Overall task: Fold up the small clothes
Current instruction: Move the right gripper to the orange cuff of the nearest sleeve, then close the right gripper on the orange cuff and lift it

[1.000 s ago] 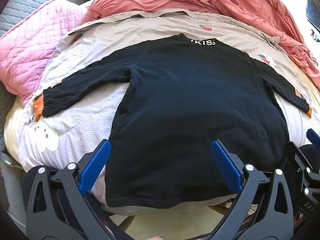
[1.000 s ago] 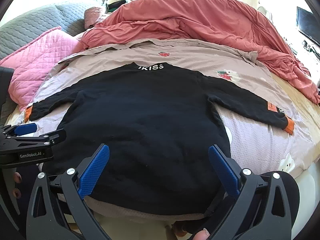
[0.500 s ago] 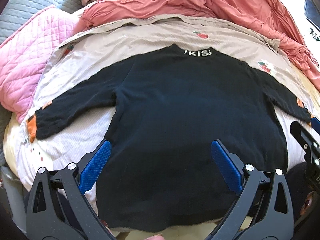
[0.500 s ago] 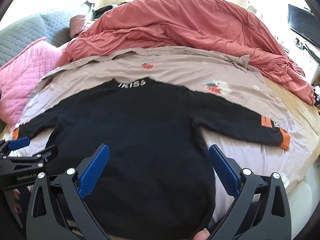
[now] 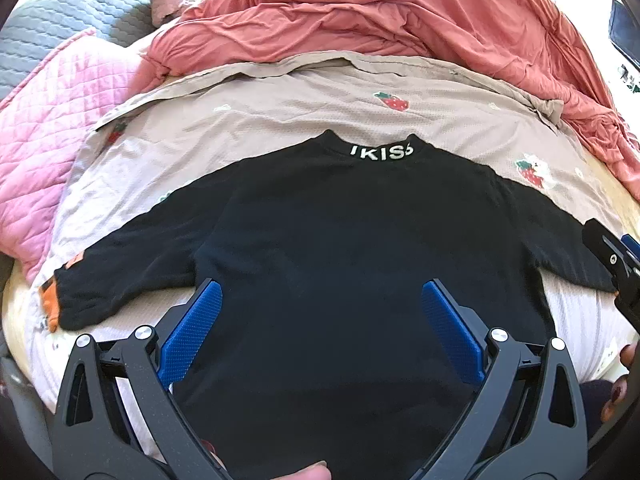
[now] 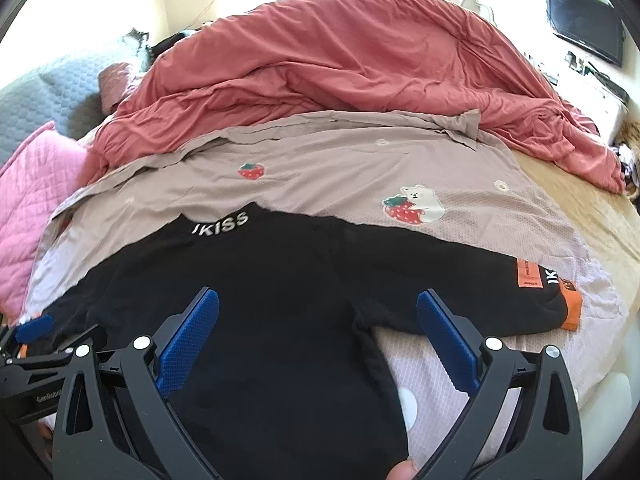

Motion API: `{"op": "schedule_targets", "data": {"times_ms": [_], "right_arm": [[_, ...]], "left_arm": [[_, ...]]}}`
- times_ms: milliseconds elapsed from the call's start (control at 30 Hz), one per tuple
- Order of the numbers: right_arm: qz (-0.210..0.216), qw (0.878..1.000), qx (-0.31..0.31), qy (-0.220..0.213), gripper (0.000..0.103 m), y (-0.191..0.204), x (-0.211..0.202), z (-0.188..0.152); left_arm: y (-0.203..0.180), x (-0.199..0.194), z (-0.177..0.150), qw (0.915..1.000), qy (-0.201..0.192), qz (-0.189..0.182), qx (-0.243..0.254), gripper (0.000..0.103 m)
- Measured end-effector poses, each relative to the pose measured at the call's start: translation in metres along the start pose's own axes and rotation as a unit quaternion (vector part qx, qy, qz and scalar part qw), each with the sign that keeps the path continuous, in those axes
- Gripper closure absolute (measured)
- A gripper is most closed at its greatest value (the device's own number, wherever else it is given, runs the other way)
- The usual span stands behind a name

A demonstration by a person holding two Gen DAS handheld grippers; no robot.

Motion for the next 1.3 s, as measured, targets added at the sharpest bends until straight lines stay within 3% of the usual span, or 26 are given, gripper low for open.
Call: {"op": "schedule_targets", "data": {"times_ms": [300,567,800,1000,1133,1300], "right_arm": [[-0.018,0.999,0.033,0.001,0.004,-0.028,0.033,0.025],[-0.092,0.993,0.078,-0.013,0.004,-0.106,0.058,0.025],[-0.175,0.973,0.147,-0.009,0.004,-0.211,0.060,0.004],[-0.211,0.950,0.230,-0.003,0.004,-0.283,0.052,-0.019],[-0.243,0.934,0.262,0.012,0.004,-0.318,0.049,-0.034],[-0.244,0.925,0.292,0.018,0.004,-0.342,0.050,-0.047]], "left_arm": [[-0.019,0.034,0.022,0.9998,0.018,-0.005,0.002,0.009],[-0.046,0.067,0.022,0.9990,0.039,-0.003,0.022,0.009],[-0.068,0.096,0.003,0.9972,0.065,-0.005,0.036,0.009],[-0.083,0.106,-0.005,0.9963,0.068,-0.001,0.053,0.009],[-0.092,0.109,-0.005,0.9960,0.060,-0.001,0.066,0.009],[-0.101,0.114,-0.007,0.9960,0.060,-0.009,0.065,0.009]]}}
Point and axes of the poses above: each gripper's, at about its wrist camera, not at the fingertips, and x roughly the way its jaws point, y to its left, z to its top, the point moved 9 cm from there along x, roughly the way its jaws point, and after that the axes turned 1 degree about z, right-handed, at the moved point
